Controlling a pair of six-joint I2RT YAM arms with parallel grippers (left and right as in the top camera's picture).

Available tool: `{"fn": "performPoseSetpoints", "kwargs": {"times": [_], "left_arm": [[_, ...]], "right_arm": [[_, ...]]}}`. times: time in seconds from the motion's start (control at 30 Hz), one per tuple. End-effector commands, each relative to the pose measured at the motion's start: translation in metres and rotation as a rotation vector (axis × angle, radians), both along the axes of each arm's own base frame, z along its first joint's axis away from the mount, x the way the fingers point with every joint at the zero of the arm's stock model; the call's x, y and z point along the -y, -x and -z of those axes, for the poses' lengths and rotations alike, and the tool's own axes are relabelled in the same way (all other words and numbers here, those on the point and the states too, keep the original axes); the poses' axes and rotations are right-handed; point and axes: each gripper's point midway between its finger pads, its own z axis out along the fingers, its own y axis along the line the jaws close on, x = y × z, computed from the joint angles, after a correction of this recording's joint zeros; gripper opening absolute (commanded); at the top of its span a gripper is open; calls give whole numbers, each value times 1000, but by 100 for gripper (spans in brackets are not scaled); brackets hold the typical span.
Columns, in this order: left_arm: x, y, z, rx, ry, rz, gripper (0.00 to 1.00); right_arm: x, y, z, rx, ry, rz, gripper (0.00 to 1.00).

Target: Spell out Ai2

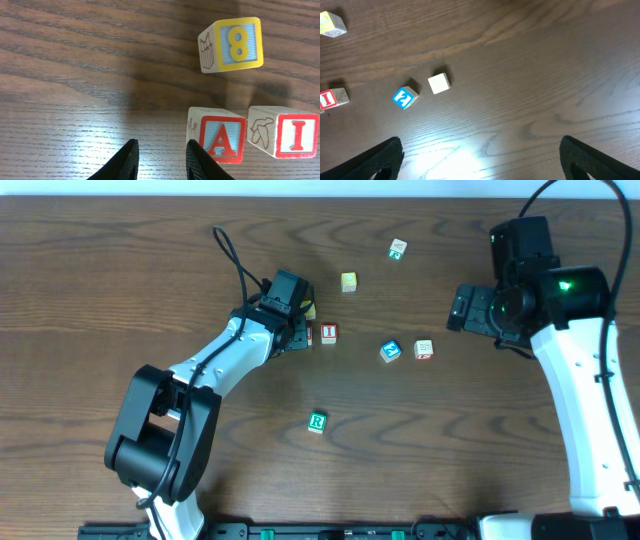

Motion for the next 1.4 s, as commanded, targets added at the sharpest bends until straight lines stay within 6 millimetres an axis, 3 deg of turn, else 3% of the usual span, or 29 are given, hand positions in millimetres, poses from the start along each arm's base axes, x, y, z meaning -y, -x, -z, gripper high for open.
{"fn": "performPoseSetpoints", "kwargs": {"times": [0.0,0.17,0.57,1.37], "left_arm": [[-6,2,10,-16,-36,-11,32],[-7,5,26,-50,-49,-10,29],[9,-1,23,-28,23,17,33],[12,-2,21,-20,39,12,45]], "right_arm": [[4,3,-5,13,8,0,99],[4,3,-5,13,9,0,99],[4,2,-6,14,9,0,99],[4,2,-6,17,8,0,99]]}}
